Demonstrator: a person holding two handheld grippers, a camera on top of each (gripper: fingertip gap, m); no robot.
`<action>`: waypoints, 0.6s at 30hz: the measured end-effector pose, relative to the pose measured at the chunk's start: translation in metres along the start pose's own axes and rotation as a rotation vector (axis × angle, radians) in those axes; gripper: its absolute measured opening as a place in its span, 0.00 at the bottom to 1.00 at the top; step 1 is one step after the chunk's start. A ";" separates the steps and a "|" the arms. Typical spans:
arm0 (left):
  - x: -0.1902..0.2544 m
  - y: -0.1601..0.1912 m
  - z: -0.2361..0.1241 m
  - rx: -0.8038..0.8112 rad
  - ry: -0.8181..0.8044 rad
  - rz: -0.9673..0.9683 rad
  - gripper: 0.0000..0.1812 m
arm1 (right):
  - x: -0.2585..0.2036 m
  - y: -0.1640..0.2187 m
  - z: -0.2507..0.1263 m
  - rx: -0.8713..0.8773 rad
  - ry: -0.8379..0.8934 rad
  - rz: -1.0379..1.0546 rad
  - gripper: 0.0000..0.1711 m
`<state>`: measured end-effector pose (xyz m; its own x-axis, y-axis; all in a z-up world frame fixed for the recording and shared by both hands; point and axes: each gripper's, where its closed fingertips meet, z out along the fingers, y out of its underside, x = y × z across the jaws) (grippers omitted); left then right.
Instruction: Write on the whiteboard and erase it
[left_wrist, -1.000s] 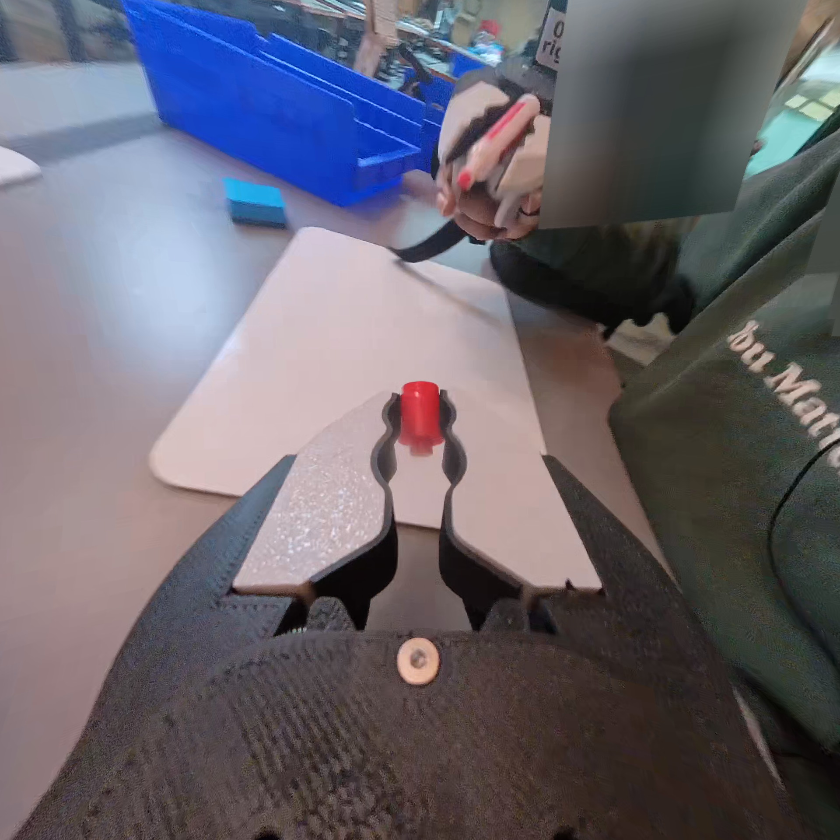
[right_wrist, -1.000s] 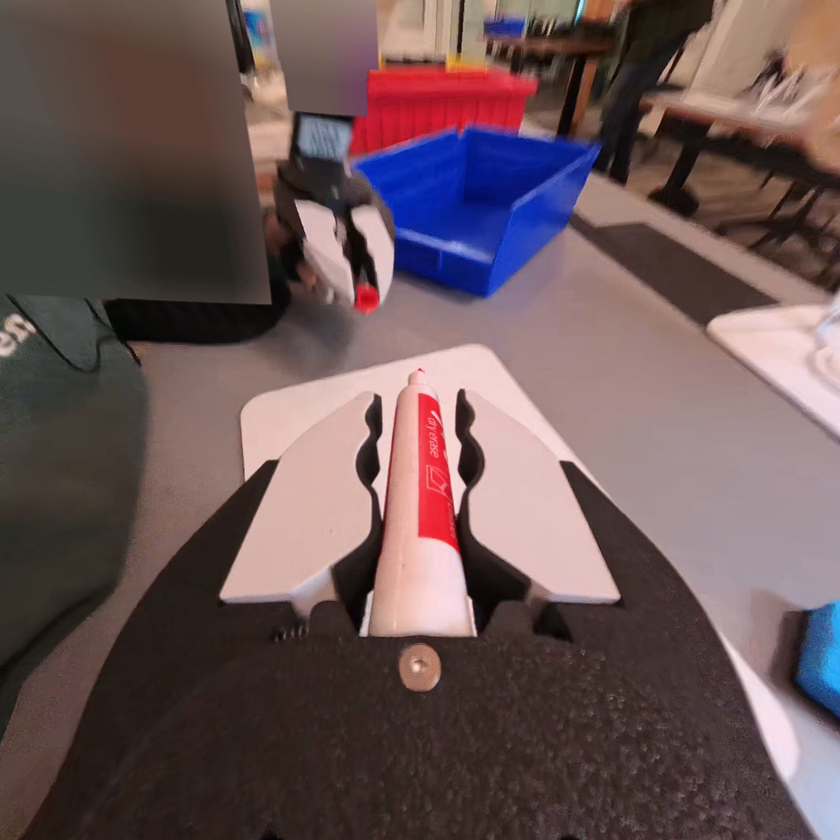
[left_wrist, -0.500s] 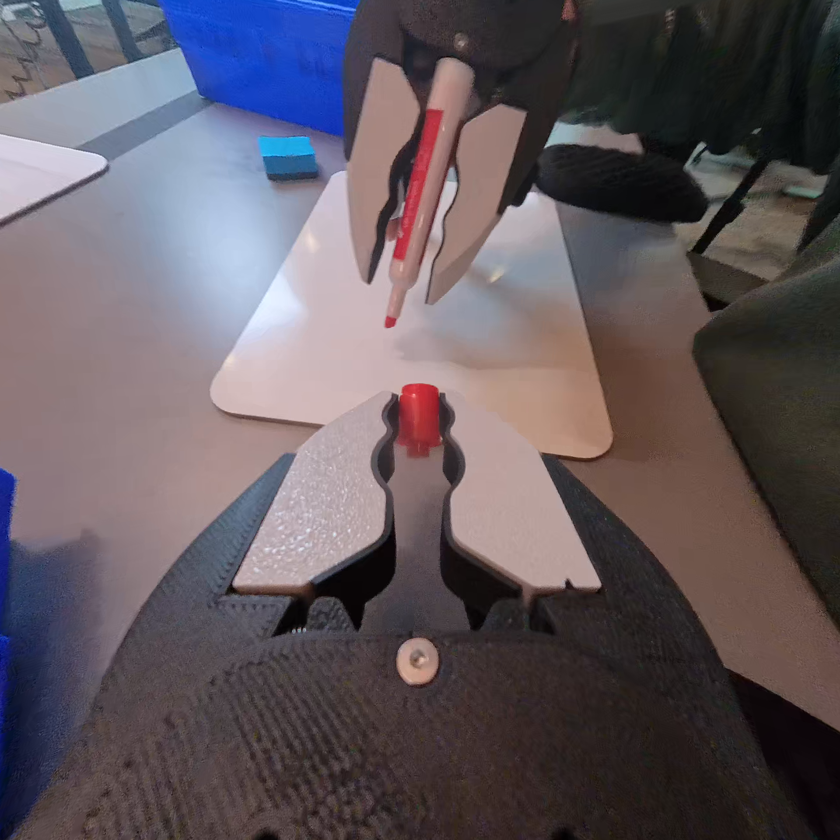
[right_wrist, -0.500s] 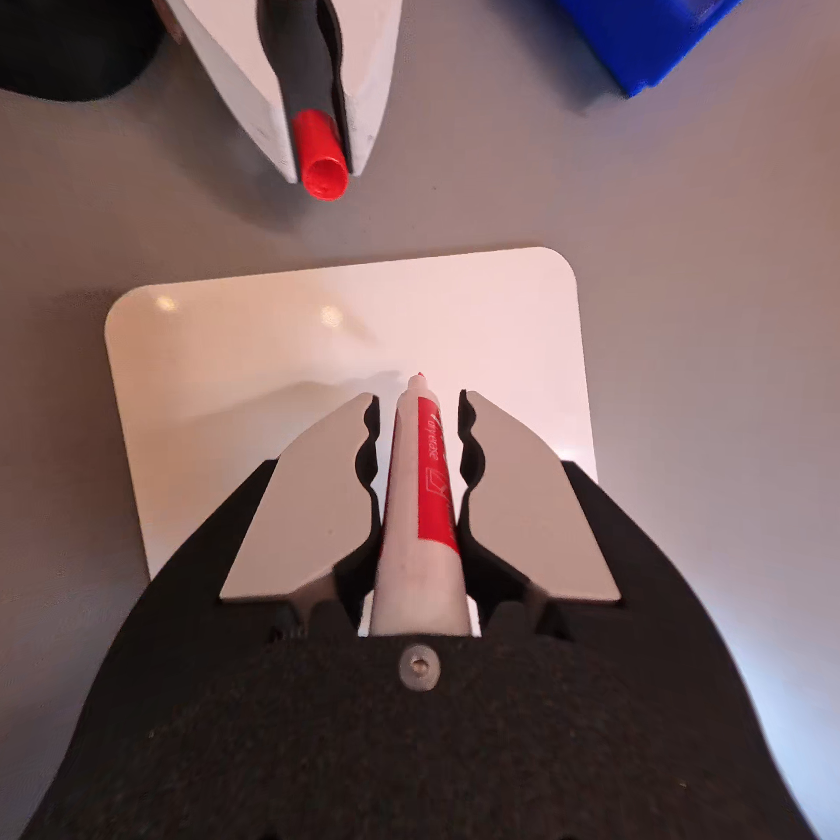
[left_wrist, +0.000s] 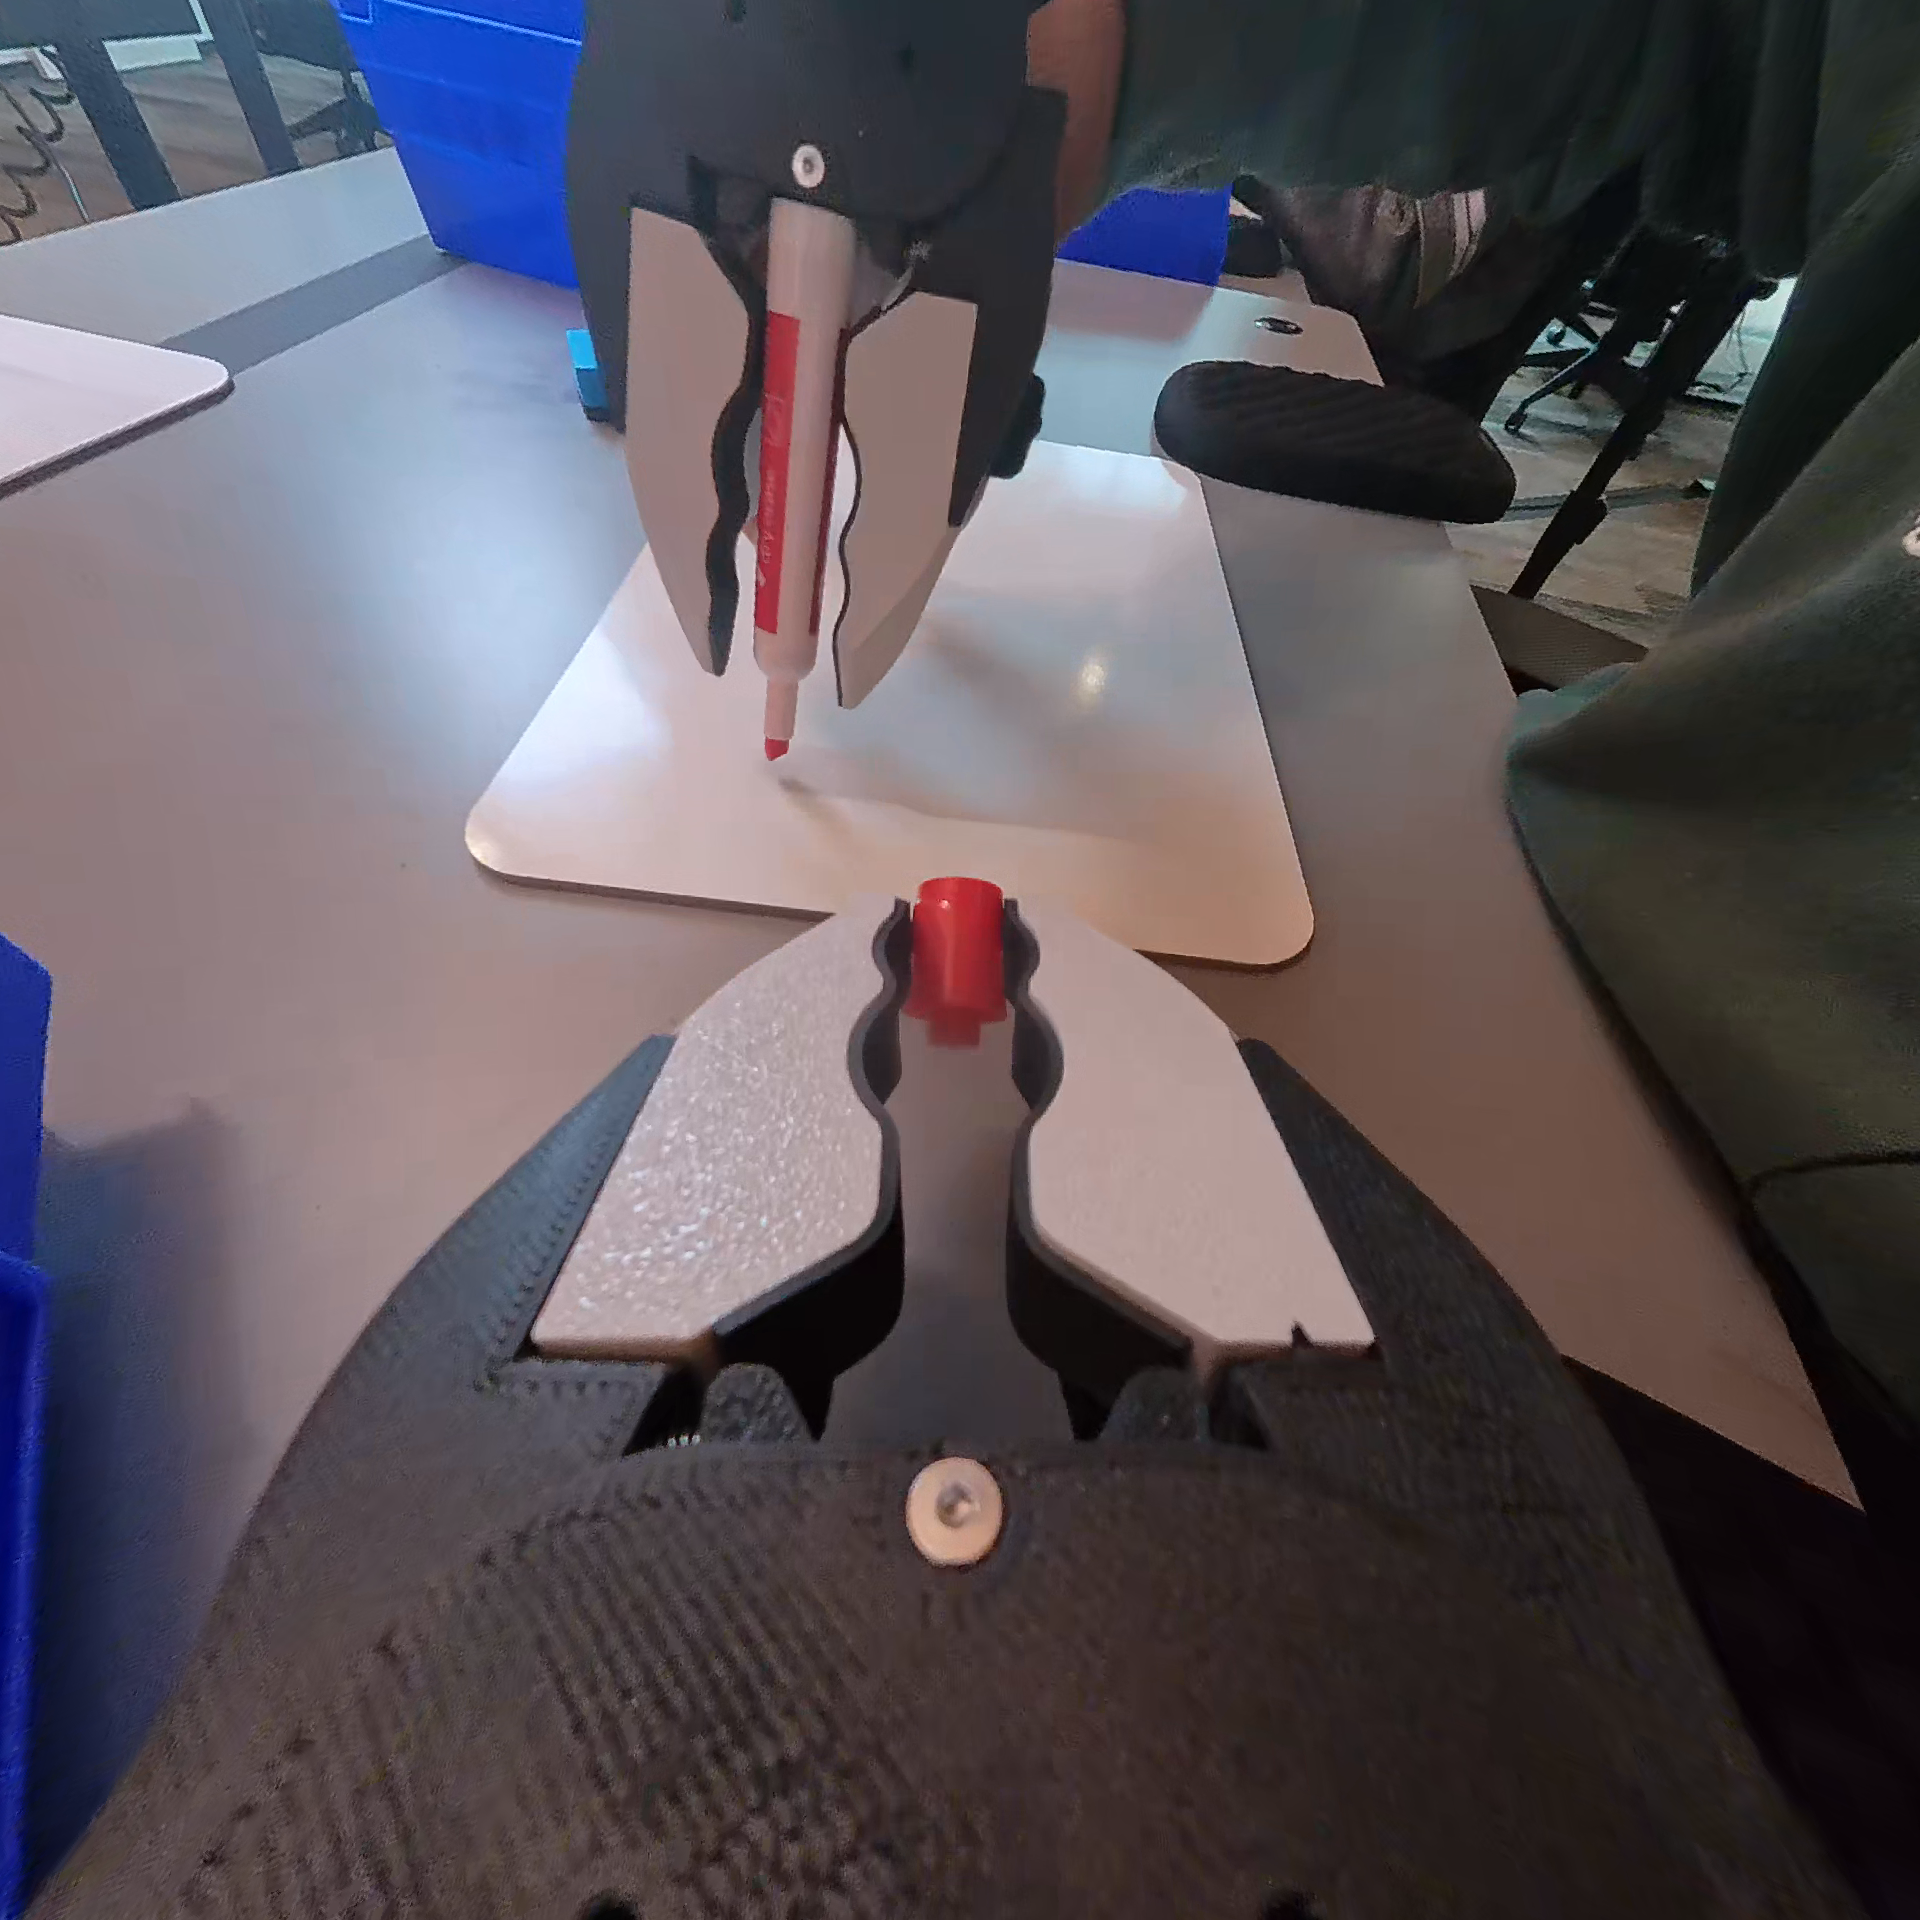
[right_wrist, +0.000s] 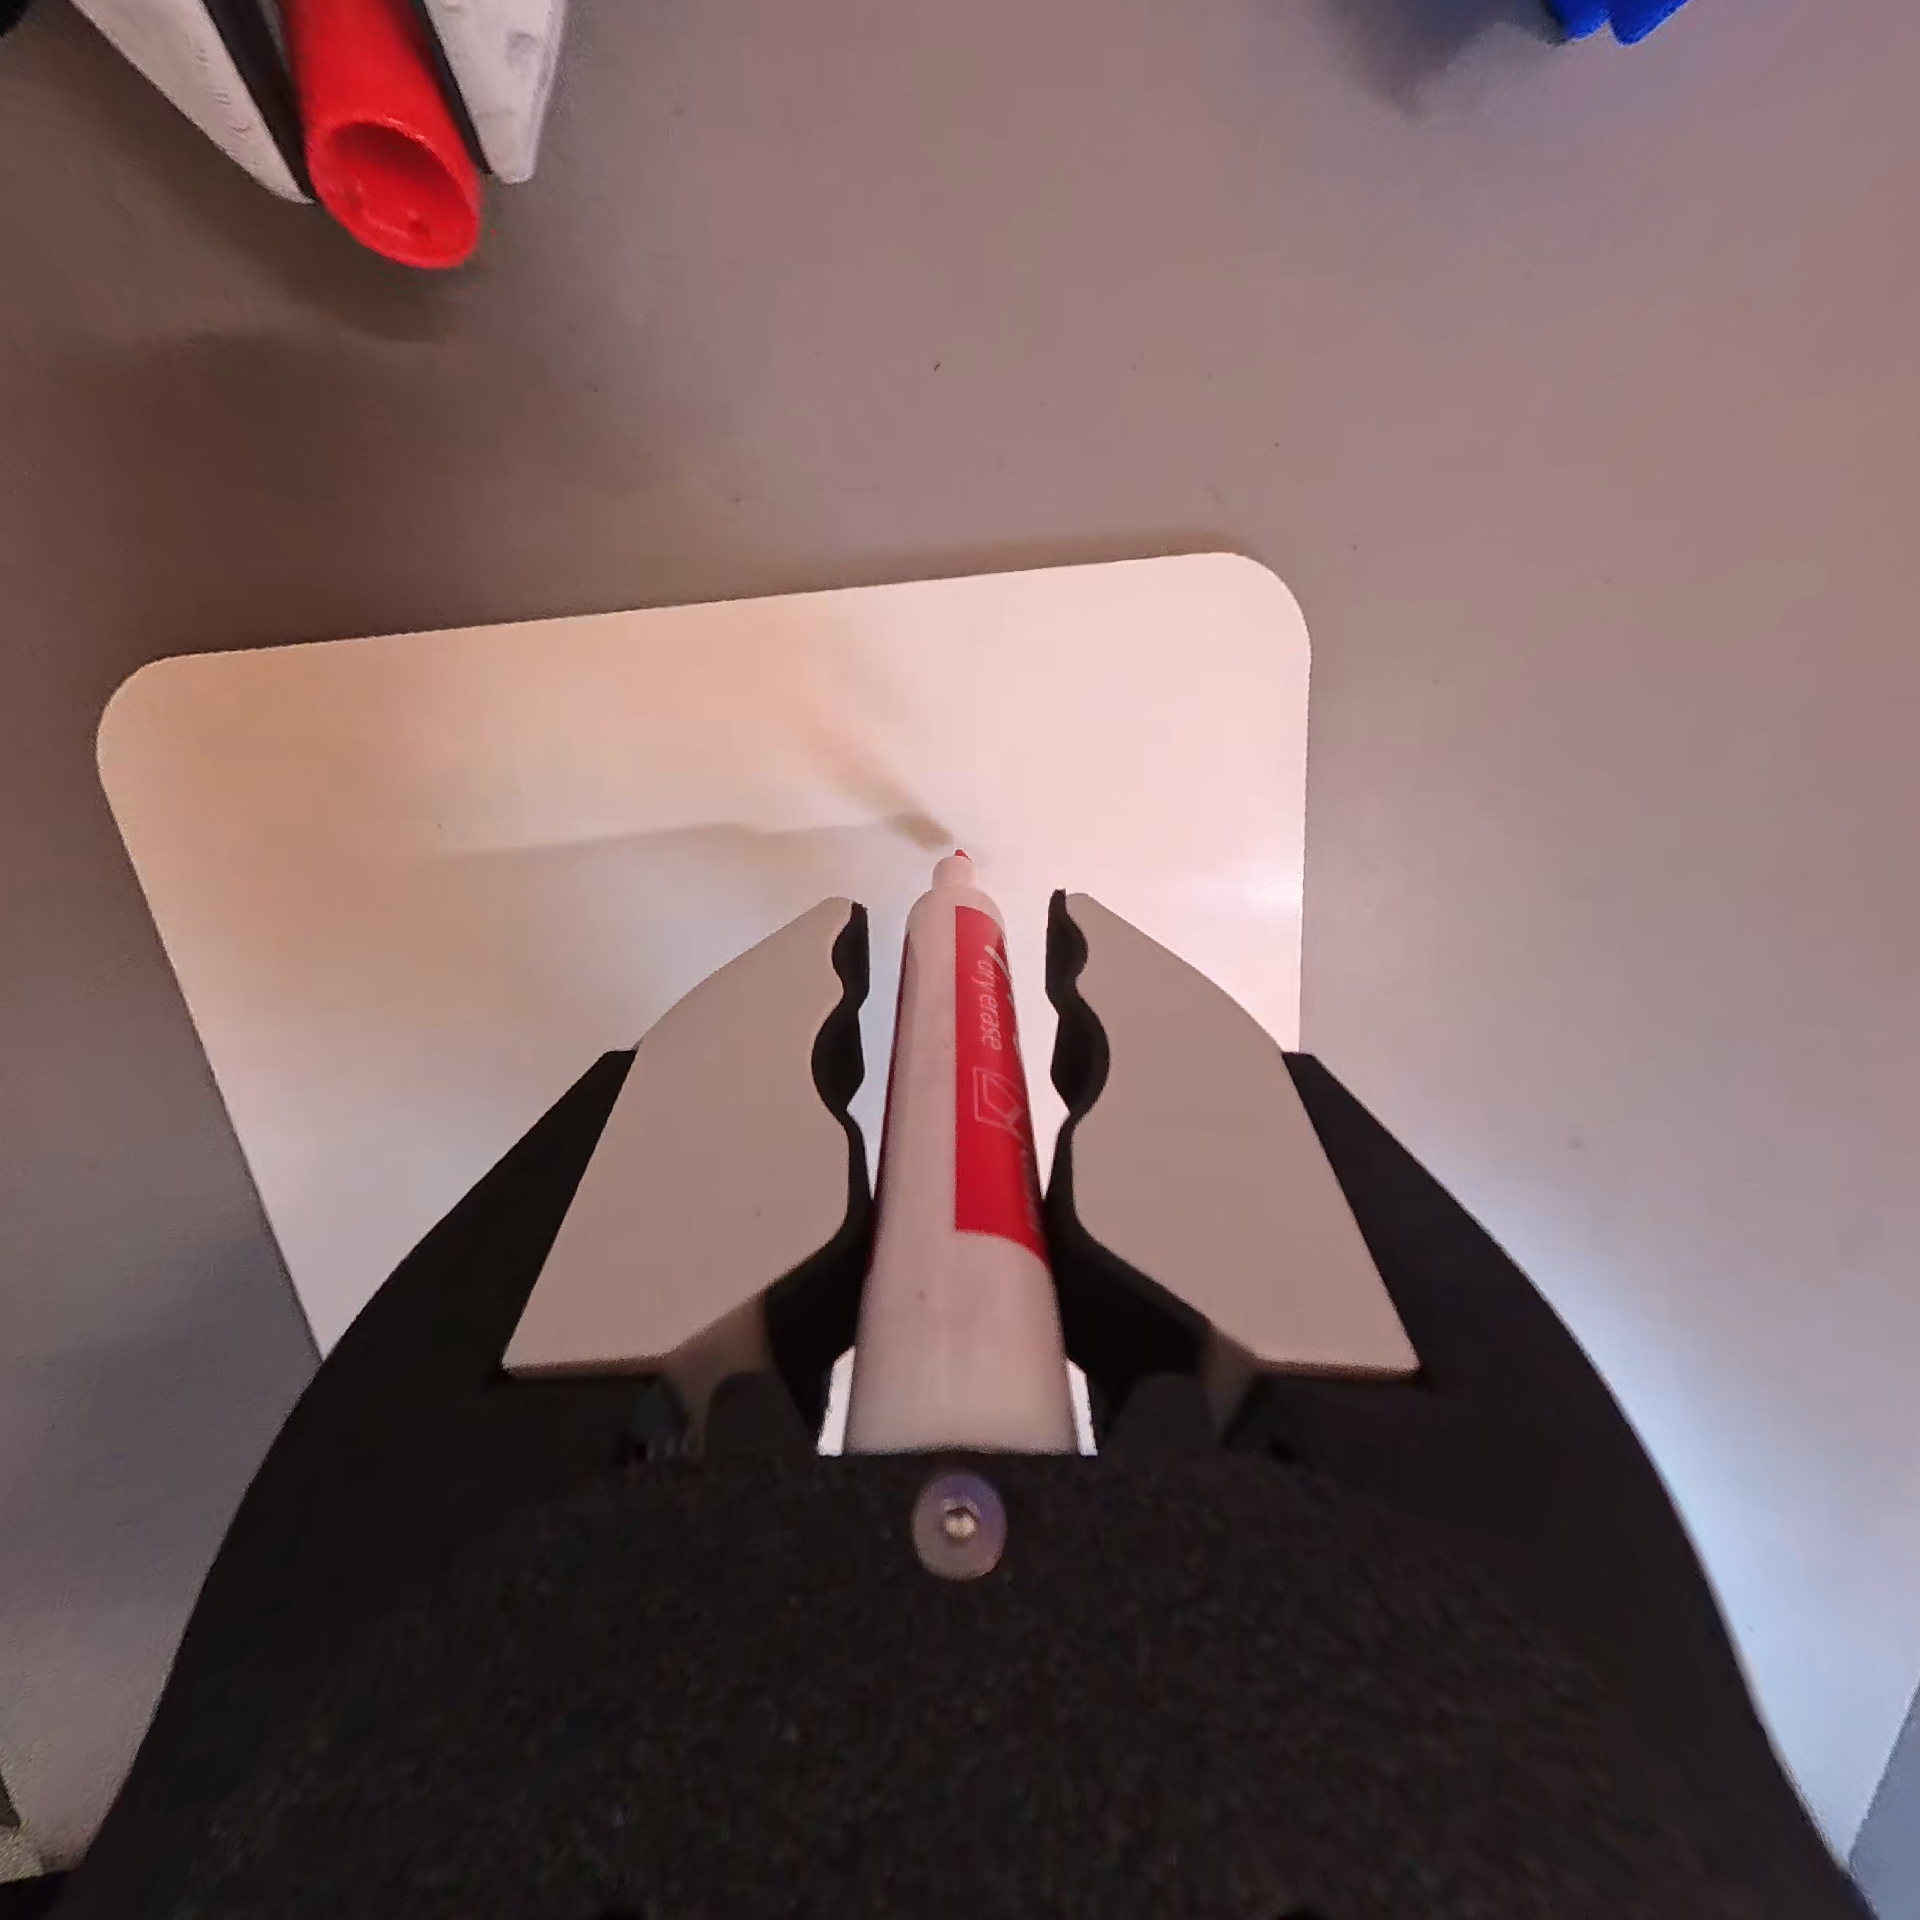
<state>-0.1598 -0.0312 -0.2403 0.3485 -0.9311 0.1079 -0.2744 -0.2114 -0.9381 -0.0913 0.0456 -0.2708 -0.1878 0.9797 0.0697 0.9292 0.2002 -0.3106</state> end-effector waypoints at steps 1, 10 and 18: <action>0.001 0.000 0.000 0.000 0.002 -0.002 0.09 | 0.001 0.000 0.001 -0.003 -0.004 0.002 0.20; -0.004 0.001 -0.002 -0.002 -0.024 -0.020 0.09 | -0.022 -0.020 0.009 -0.003 -0.064 -0.067 0.20; -0.006 0.002 -0.002 -0.006 -0.026 -0.027 0.09 | -0.066 0.010 -0.004 -0.064 -0.122 -0.071 0.19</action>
<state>-0.1642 -0.0270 -0.2418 0.3789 -0.9170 0.1245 -0.2700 -0.2382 -0.9329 -0.0683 -0.0172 -0.2751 -0.2871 0.9575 -0.0273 0.9299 0.2717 -0.2481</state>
